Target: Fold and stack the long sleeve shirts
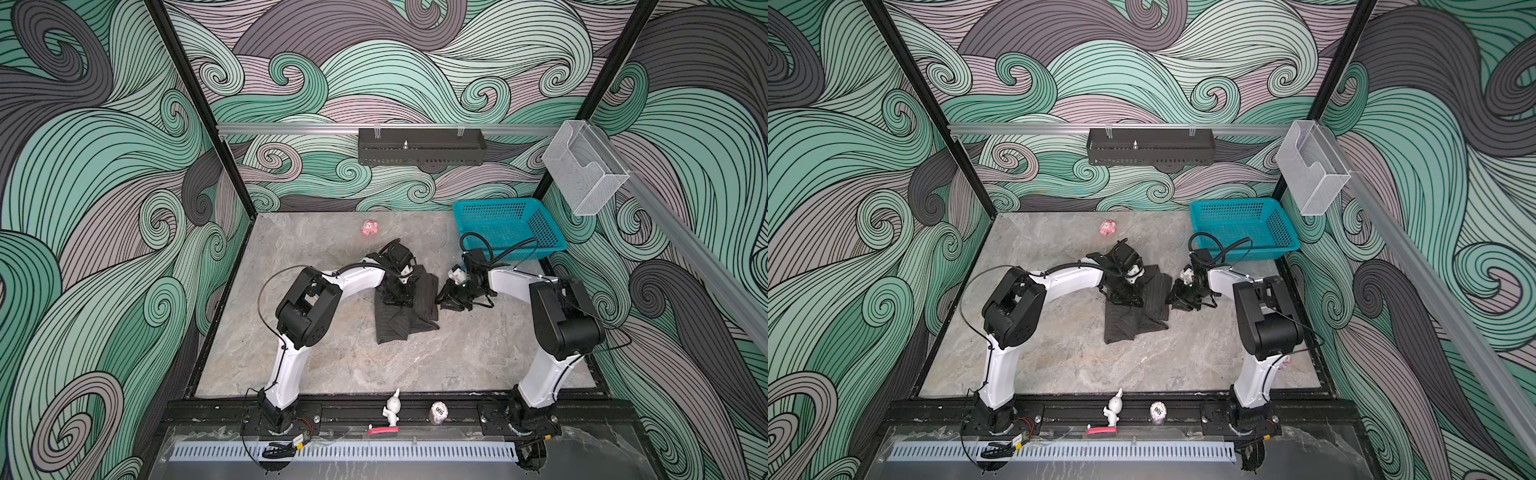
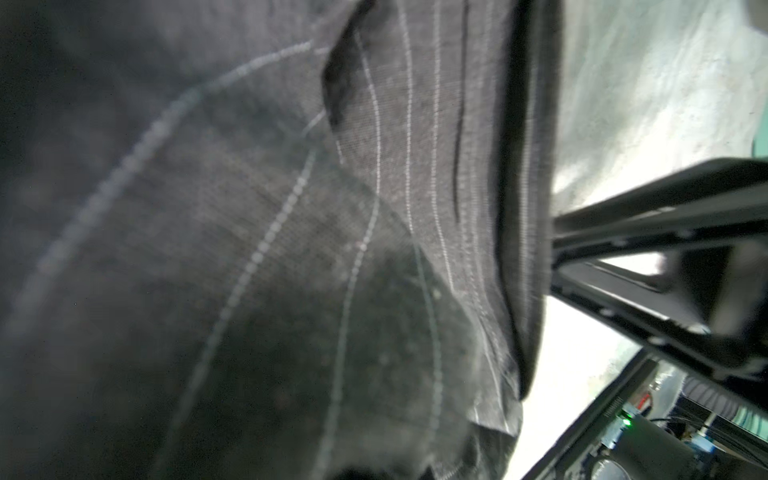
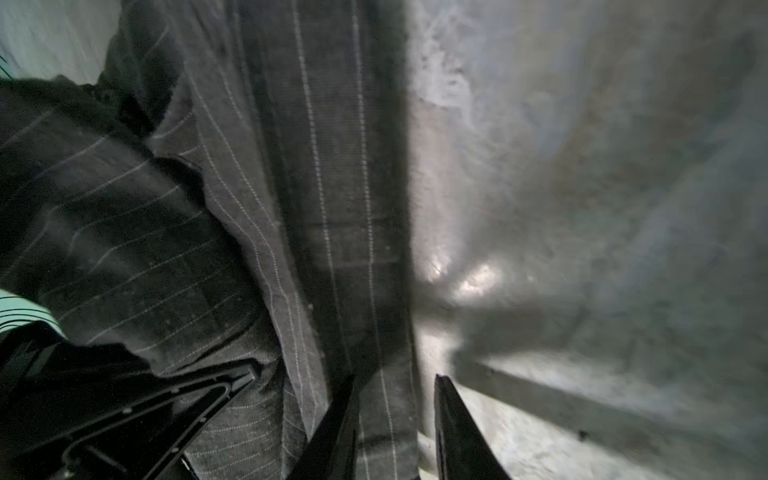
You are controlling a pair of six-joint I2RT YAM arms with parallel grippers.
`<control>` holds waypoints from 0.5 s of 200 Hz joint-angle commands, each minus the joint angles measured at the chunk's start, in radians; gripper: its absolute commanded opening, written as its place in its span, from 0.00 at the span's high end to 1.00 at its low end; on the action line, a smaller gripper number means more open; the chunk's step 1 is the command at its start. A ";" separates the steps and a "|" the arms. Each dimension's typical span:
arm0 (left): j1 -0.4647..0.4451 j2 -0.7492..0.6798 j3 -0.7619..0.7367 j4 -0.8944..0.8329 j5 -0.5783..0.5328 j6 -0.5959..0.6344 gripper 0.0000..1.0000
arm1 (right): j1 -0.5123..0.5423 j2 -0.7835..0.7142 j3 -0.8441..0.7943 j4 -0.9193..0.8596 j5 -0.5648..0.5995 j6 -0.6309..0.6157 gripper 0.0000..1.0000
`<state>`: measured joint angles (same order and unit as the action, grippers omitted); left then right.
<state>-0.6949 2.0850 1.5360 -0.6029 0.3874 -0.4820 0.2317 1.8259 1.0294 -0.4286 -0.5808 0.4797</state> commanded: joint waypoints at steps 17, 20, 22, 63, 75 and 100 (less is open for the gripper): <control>-0.013 -0.070 0.148 -0.109 -0.009 0.062 1.00 | 0.019 0.042 0.047 0.002 -0.005 -0.012 0.70; -0.016 -0.068 0.158 -0.113 -0.011 0.064 1.00 | 0.021 0.044 0.049 0.000 0.001 -0.013 0.71; -0.017 -0.067 0.164 -0.116 -0.013 0.065 1.00 | 0.022 0.045 0.050 -0.002 0.004 -0.014 0.71; -0.038 0.022 0.271 -0.153 -0.014 0.079 1.00 | 0.035 0.062 0.048 -0.005 0.017 -0.016 0.77; -0.041 0.052 0.291 -0.152 -0.006 0.082 1.00 | 0.037 0.061 0.047 -0.008 0.018 -0.017 0.77; -0.046 0.116 0.325 -0.155 0.003 0.082 1.00 | 0.037 0.052 0.045 -0.015 0.023 -0.023 0.77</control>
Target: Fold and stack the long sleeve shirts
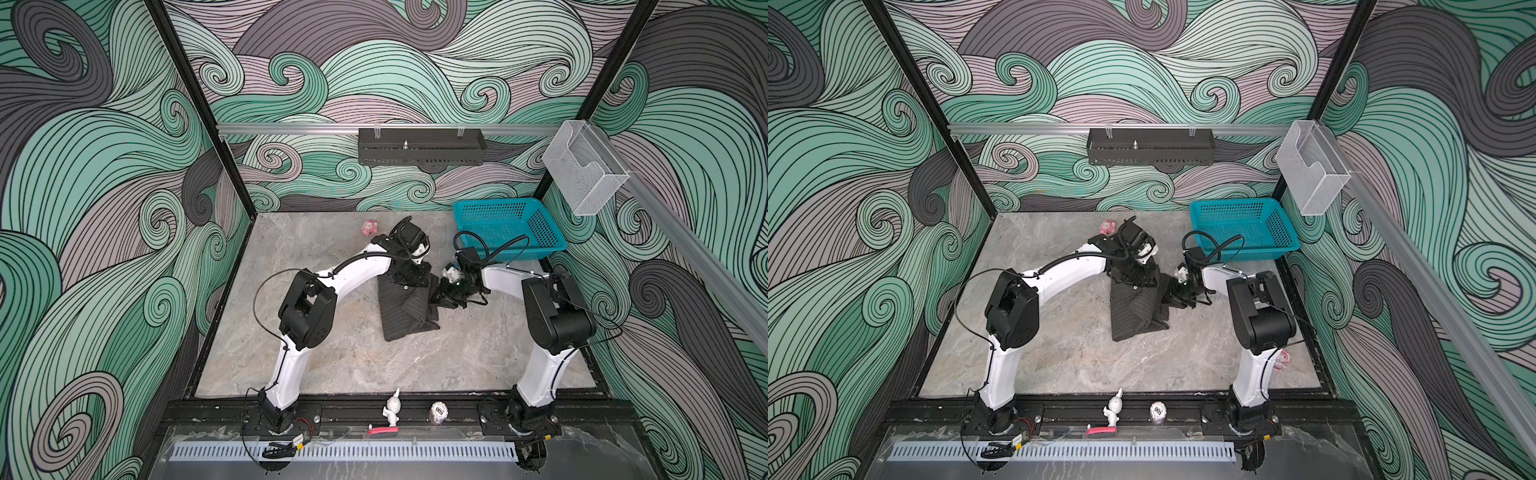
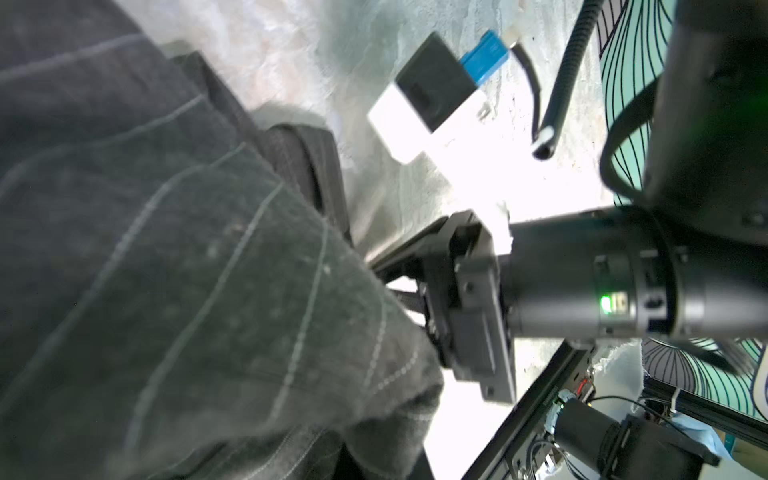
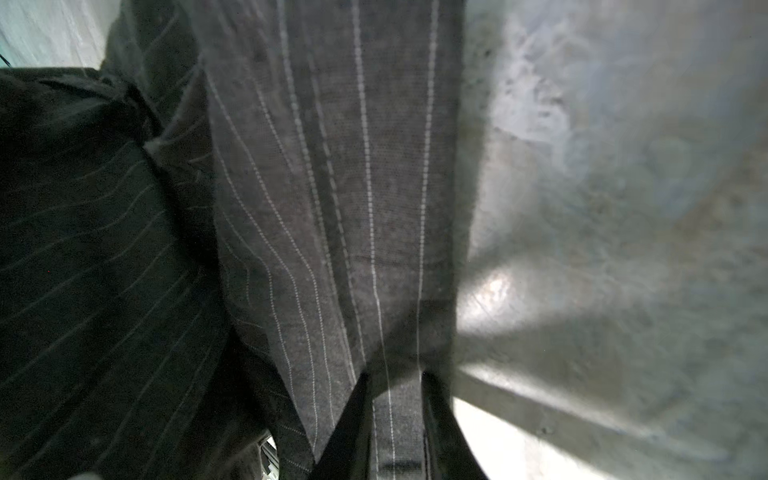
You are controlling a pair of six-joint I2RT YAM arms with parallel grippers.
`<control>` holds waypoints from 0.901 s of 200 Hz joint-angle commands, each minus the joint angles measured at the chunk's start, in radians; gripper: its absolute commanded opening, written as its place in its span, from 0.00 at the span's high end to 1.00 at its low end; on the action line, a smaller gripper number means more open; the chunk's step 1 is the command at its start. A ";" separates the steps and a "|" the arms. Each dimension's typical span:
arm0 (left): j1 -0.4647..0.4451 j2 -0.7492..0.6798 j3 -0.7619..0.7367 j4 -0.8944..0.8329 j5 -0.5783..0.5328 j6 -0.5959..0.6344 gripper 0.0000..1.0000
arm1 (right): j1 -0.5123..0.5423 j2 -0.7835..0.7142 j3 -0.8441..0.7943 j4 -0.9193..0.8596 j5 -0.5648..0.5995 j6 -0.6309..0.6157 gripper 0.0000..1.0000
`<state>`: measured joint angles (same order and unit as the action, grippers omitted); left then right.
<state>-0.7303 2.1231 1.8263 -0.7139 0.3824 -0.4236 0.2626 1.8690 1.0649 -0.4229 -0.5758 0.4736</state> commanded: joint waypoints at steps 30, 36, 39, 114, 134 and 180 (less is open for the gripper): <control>-0.012 0.117 0.042 -0.054 -0.012 0.035 1.00 | 0.006 -0.020 0.006 -0.038 0.039 -0.019 0.77; -0.012 0.122 0.044 -0.060 -0.020 0.037 1.00 | 0.004 -0.031 0.005 -0.042 0.047 -0.019 0.76; -0.011 0.123 0.044 -0.063 -0.024 0.039 1.00 | 0.004 -0.038 0.004 -0.047 0.051 -0.018 0.76; -0.011 -0.014 -0.003 -0.062 0.001 0.063 0.52 | -0.001 -0.268 0.034 -0.190 0.200 -0.032 0.54; -0.008 -0.117 -0.024 -0.046 0.013 0.066 0.47 | -0.001 -0.314 0.063 -0.223 0.209 -0.036 0.54; 0.038 -0.251 -0.220 0.140 -0.004 0.042 0.45 | 0.015 -0.269 0.157 -0.237 0.157 -0.038 0.58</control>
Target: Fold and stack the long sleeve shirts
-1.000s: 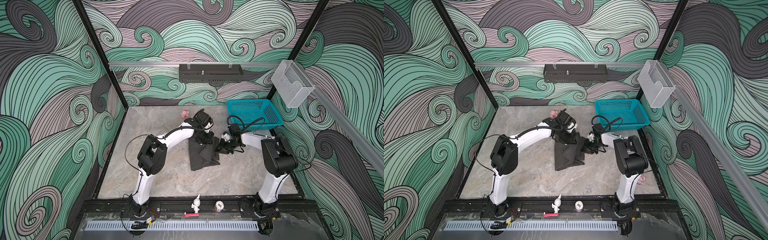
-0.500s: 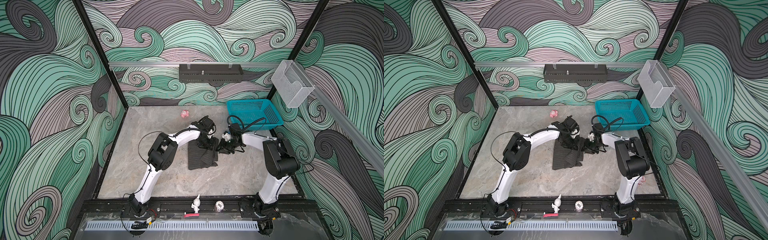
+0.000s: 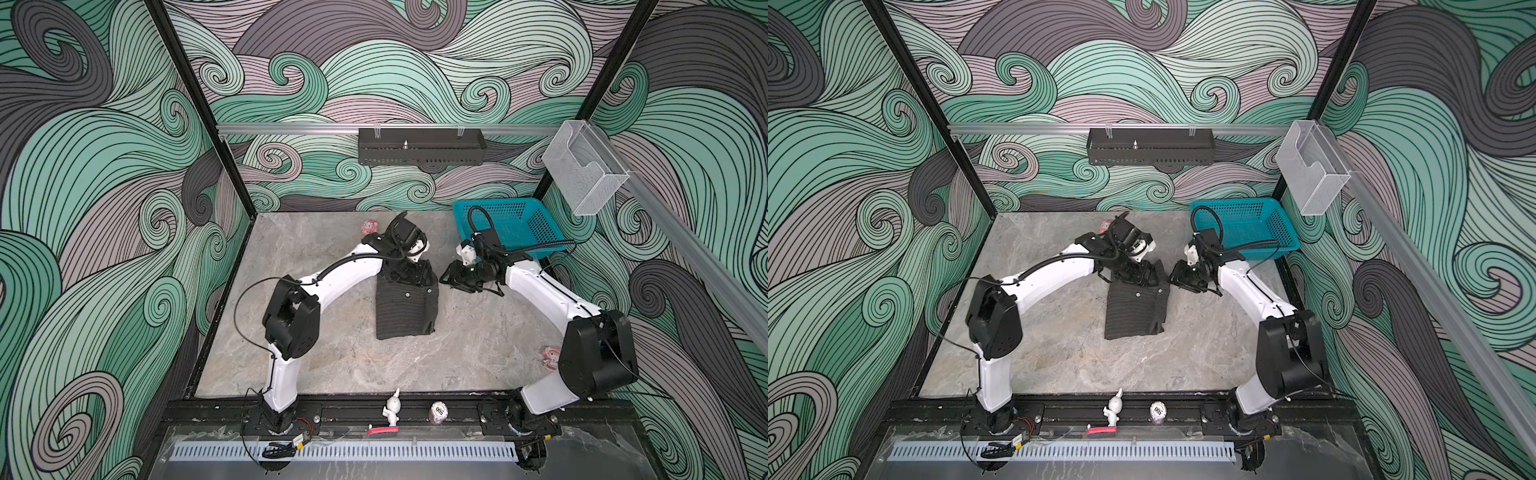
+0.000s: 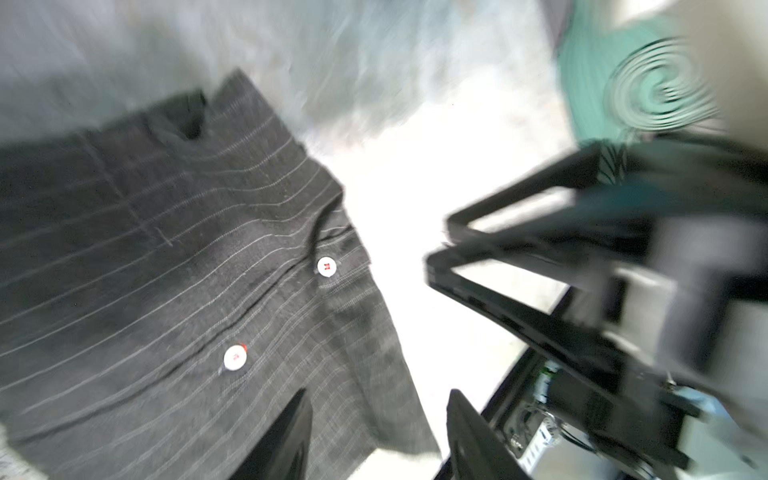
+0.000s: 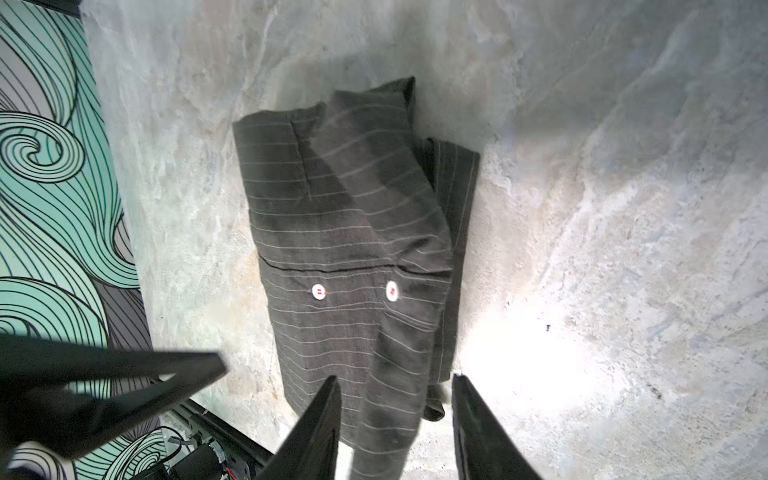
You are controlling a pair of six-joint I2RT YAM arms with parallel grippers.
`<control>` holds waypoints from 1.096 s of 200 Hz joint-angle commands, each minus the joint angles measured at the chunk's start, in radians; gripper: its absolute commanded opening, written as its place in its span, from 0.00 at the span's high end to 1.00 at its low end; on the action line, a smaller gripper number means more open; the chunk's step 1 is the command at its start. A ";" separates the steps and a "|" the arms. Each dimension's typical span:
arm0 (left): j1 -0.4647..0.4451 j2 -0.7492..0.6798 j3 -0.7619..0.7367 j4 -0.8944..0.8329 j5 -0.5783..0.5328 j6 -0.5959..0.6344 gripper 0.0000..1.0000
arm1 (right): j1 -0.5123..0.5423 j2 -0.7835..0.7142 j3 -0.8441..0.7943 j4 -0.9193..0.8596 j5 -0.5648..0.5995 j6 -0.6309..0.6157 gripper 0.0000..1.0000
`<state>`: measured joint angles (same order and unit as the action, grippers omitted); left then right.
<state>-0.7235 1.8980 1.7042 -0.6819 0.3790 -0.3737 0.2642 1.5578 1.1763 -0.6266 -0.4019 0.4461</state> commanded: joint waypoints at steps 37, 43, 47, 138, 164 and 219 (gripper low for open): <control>0.112 0.139 -0.023 -0.005 0.047 -0.014 0.51 | 0.042 0.181 0.119 0.020 -0.071 0.005 0.65; 0.121 0.159 -0.015 -0.007 0.037 -0.008 0.51 | 0.047 0.205 0.127 0.032 -0.083 0.008 0.66; 0.126 0.170 -0.011 -0.005 0.033 -0.004 0.51 | 0.050 0.219 0.133 0.040 -0.090 0.010 0.67; 0.238 0.477 0.233 -0.103 0.048 0.003 0.51 | 0.056 0.391 0.006 0.154 -0.056 -0.003 0.70; 0.251 0.433 0.146 -0.071 0.049 -0.005 0.51 | 0.062 0.329 0.008 0.131 -0.044 -0.021 0.67; 0.272 0.305 0.010 -0.045 0.044 -0.017 0.50 | 0.137 0.066 -0.086 0.097 -0.070 0.020 0.53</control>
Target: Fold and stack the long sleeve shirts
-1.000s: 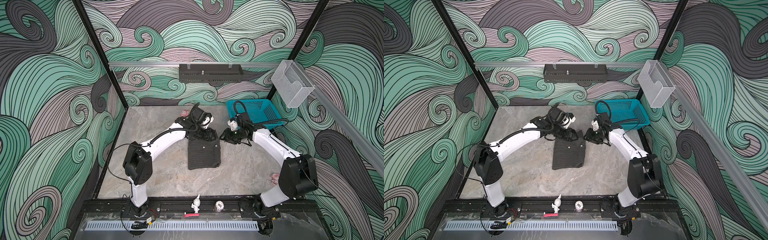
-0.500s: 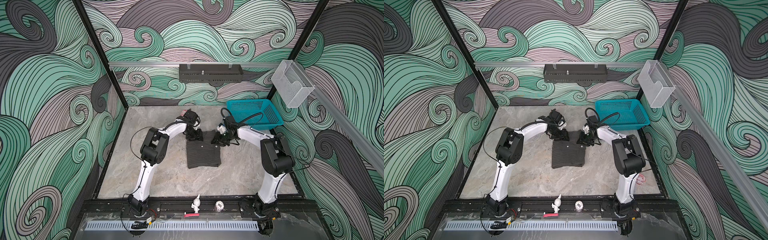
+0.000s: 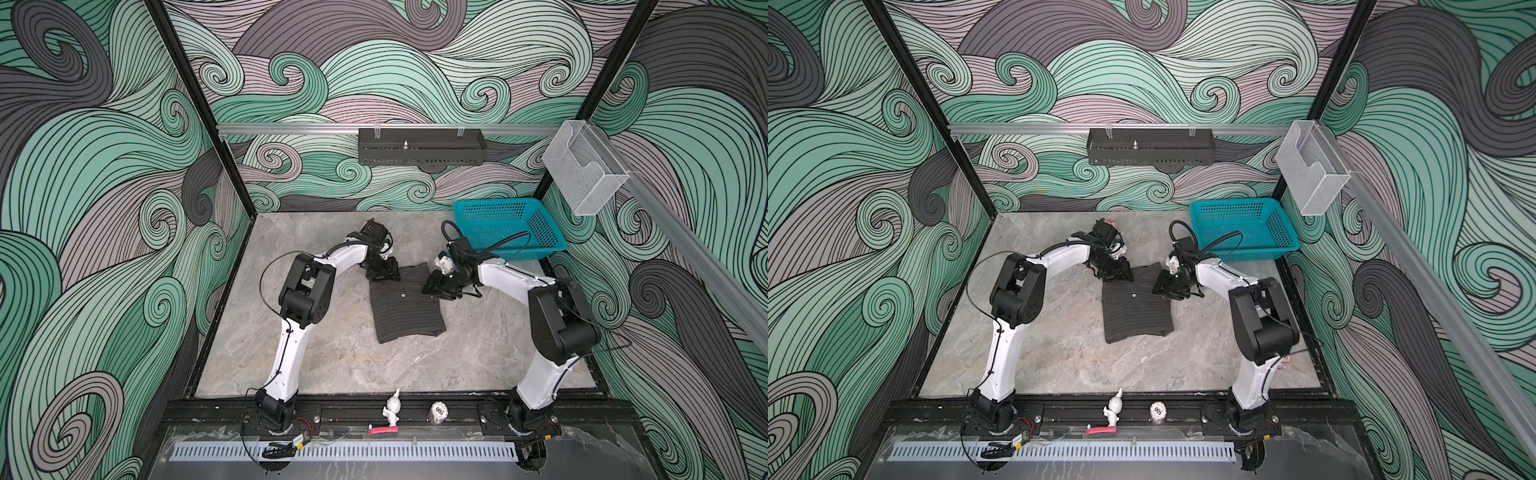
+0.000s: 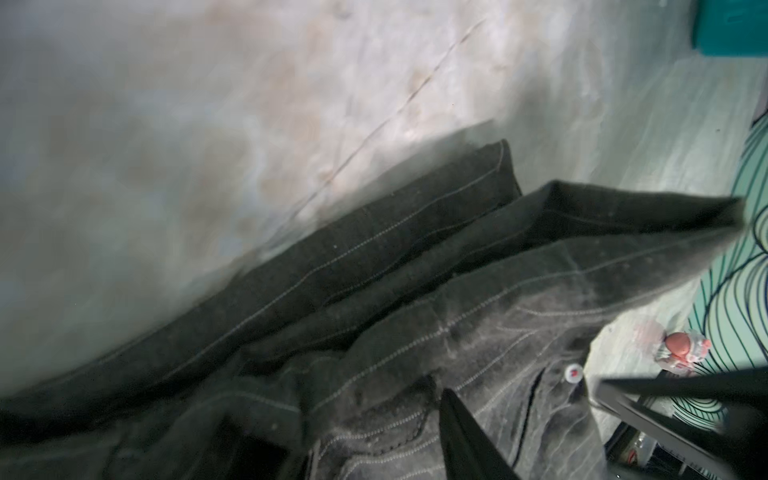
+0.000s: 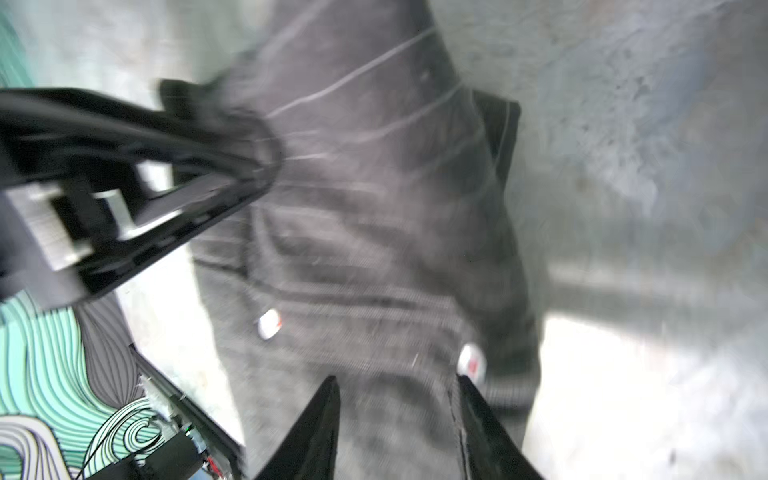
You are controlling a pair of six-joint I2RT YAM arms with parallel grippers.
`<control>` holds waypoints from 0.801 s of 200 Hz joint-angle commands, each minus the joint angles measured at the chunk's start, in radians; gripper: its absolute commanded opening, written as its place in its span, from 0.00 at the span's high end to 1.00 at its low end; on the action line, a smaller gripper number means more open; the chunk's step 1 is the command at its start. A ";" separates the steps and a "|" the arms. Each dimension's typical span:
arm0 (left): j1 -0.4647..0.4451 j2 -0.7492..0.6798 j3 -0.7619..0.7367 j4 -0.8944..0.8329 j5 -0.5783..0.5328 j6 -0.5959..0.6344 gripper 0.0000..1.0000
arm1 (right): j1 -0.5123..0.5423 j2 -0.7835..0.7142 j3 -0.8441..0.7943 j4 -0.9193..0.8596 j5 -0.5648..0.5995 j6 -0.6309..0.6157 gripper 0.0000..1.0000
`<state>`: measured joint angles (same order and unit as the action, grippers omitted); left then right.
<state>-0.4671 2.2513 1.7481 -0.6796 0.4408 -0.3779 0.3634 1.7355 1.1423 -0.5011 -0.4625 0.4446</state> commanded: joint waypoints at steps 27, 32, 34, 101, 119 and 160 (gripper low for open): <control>0.033 -0.088 -0.130 -0.028 -0.035 -0.062 0.51 | 0.093 -0.170 -0.156 0.006 -0.035 0.063 0.60; 0.038 -0.100 -0.159 -0.013 -0.033 -0.075 0.51 | 0.099 -0.170 -0.179 0.020 -0.041 0.070 0.62; 0.041 -0.106 -0.170 -0.007 -0.033 -0.080 0.51 | 0.101 -0.169 -0.186 0.024 -0.043 0.074 0.63; 0.116 -0.257 -0.457 0.118 -0.044 -0.159 0.52 | 0.115 0.056 -0.225 0.183 -0.060 0.092 0.73; 0.148 -0.266 -0.477 0.121 -0.054 -0.157 0.52 | 0.137 0.117 -0.157 0.181 -0.065 0.098 0.73; 0.232 -0.236 -0.386 0.061 -0.102 -0.106 0.51 | 0.203 0.197 -0.010 0.164 -0.063 0.125 0.74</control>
<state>-0.2752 1.9774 1.3094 -0.5526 0.4210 -0.5159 0.5278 1.8793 1.0725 -0.3531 -0.5564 0.5438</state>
